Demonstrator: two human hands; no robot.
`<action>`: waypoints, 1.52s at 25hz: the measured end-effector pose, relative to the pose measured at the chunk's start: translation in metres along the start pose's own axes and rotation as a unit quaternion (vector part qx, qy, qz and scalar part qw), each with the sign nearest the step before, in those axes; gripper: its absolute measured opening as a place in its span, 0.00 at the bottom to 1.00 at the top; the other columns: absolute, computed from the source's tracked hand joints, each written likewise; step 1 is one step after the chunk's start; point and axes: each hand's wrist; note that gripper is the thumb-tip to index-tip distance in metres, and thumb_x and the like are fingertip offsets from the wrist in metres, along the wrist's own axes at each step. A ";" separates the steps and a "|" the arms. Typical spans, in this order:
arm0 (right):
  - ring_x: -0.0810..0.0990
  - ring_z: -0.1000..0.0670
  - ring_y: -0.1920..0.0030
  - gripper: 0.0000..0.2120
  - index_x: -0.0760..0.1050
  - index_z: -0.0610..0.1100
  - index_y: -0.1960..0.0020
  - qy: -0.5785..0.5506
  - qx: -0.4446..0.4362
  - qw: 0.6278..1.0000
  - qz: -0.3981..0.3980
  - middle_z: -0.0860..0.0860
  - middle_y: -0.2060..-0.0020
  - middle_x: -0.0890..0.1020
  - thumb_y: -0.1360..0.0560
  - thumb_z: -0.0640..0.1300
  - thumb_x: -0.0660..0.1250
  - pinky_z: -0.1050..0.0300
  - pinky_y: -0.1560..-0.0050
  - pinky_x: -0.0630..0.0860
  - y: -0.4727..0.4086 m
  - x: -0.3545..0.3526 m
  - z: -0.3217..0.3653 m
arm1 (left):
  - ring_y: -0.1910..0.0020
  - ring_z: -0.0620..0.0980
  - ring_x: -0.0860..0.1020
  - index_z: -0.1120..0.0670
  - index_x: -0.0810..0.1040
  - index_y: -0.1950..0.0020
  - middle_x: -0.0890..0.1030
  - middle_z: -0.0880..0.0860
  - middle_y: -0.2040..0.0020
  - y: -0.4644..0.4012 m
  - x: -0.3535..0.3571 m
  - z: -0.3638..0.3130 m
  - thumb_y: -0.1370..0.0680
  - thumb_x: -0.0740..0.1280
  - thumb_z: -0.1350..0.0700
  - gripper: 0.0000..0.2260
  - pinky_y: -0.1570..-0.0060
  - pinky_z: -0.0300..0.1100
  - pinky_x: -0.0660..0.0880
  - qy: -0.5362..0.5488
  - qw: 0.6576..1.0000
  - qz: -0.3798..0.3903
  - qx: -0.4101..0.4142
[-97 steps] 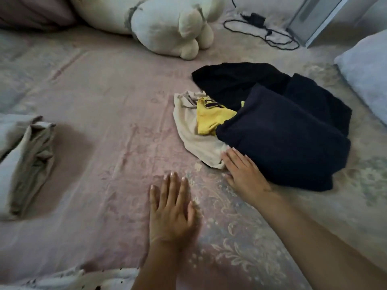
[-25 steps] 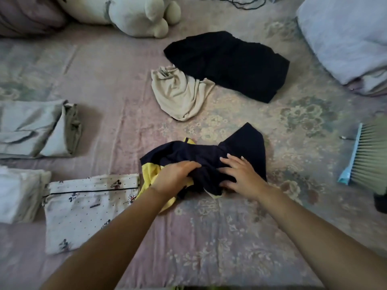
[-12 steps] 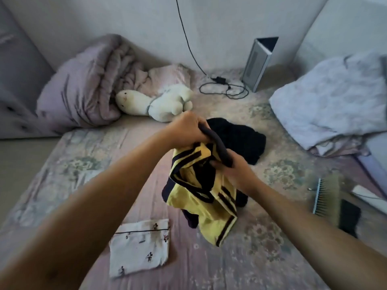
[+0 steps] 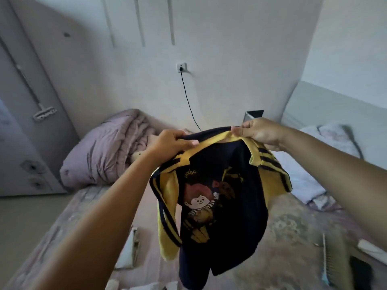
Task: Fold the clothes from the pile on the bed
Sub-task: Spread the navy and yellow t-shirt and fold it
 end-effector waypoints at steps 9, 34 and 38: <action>0.75 0.52 0.59 0.27 0.64 0.46 0.42 0.328 -0.075 0.942 0.006 0.50 0.55 0.77 0.32 0.50 0.75 0.59 0.62 0.69 0.018 0.014 0.052 | 0.61 0.52 0.76 0.42 0.54 0.35 0.74 0.48 0.62 0.012 -0.014 -0.008 0.39 0.75 0.44 0.39 0.56 0.49 0.74 -0.336 0.933 0.040 0.121; 0.74 0.52 0.63 0.07 0.78 0.41 0.56 0.276 0.025 0.959 -0.053 0.49 0.65 0.75 0.22 0.40 0.63 0.57 0.58 0.77 0.069 -0.129 0.068 | 0.71 0.47 0.65 0.54 0.67 0.68 0.68 0.50 0.71 -0.012 -0.060 -0.104 0.19 0.59 0.48 0.19 0.69 0.41 0.63 -0.174 0.951 -0.194 0.165; 0.72 0.51 0.65 0.10 0.73 0.36 0.56 0.195 0.000 0.978 -0.074 0.48 0.66 0.71 0.20 0.41 0.60 0.56 0.57 0.77 0.077 -0.130 0.065 | 0.70 0.47 0.64 0.54 0.64 0.67 0.65 0.49 0.70 -0.011 -0.059 -0.110 0.18 0.52 0.45 0.21 0.69 0.40 0.61 -0.173 0.952 -0.208 0.145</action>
Point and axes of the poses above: each hand's wrist, its own y-axis away from the middle knuckle, its own x-axis out of the palm, z = x × y
